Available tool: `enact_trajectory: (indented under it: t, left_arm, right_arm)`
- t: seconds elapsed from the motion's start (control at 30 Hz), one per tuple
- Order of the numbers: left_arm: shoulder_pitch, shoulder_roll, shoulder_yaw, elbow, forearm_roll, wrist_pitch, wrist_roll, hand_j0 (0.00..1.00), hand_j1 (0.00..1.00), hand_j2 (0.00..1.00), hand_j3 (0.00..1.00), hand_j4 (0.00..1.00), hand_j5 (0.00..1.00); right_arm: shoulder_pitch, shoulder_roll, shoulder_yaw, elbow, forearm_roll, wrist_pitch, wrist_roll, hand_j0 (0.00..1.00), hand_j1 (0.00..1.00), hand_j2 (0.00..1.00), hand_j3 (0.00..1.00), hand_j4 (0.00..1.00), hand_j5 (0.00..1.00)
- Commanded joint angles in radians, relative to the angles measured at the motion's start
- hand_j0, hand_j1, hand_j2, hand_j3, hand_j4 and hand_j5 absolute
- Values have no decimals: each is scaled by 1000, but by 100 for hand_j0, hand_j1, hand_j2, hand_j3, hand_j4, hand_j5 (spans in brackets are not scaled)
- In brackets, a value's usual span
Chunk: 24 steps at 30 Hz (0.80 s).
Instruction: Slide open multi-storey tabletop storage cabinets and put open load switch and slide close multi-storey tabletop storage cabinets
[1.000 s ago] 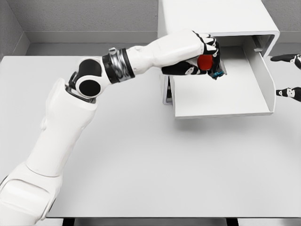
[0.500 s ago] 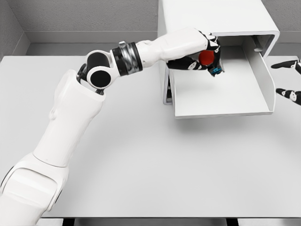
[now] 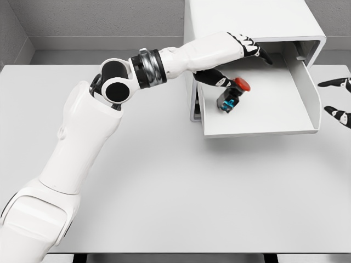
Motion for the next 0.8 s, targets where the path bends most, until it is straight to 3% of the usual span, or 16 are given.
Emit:
enact_trajectory:
  t: [0.0, 0.1, 0.2, 0.27, 0.4, 0.57, 0.67, 0.77]
  left_arm:
    - [0, 0, 2, 0, -14, 3, 1, 81, 81, 81, 81, 81, 81]
    - [0, 0, 5, -22, -12, 1, 1, 82, 82, 82, 82, 82, 82]
    - [14, 0, 17, -175, 3, 3, 1, 100, 100, 100, 100, 100, 100]
    - [48, 20, 17, -291, 106, 1, 1, 100, 100, 100, 100, 100, 100]
    - [100, 201, 80, -451, 276, 0, 1, 100, 100, 100, 100, 100, 100]
    - [169, 391, 210, -468, 482, -60, 1, 100, 100, 100, 100, 100, 100]
    - [271, 480, 331, -468, 535, -60, 1, 100, 100, 100, 100, 100, 100]
    - [409, 526, 448, -459, 532, -60, 1, 100, 100, 100, 100, 100, 100]
  right_arm:
    - [0, -1, -6, 0, -8, 1, -1, 69, 69, 69, 69, 69, 69]
    - [3, -1, -16, 0, -8, 1, -1, 69, 69, 69, 69, 69, 69]
    - [20, -1, -21, -1, -6, 1, -1, 69, 69, 69, 69, 69, 69]
    - [35, -1, -20, -7, -3, 1, -1, 70, 70, 70, 70, 70, 70]
    - [52, -3, -21, -6, -2, 1, -1, 69, 69, 69, 69, 69, 69]
    - [67, -15, -33, -4, -6, 1, -1, 68, 68, 68, 68, 68, 68]
    - [75, -15, -38, -6, -8, 1, -1, 68, 68, 68, 68, 68, 68]
    - [95, -15, -50, -6, -8, 1, -1, 68, 68, 68, 68, 68, 68]
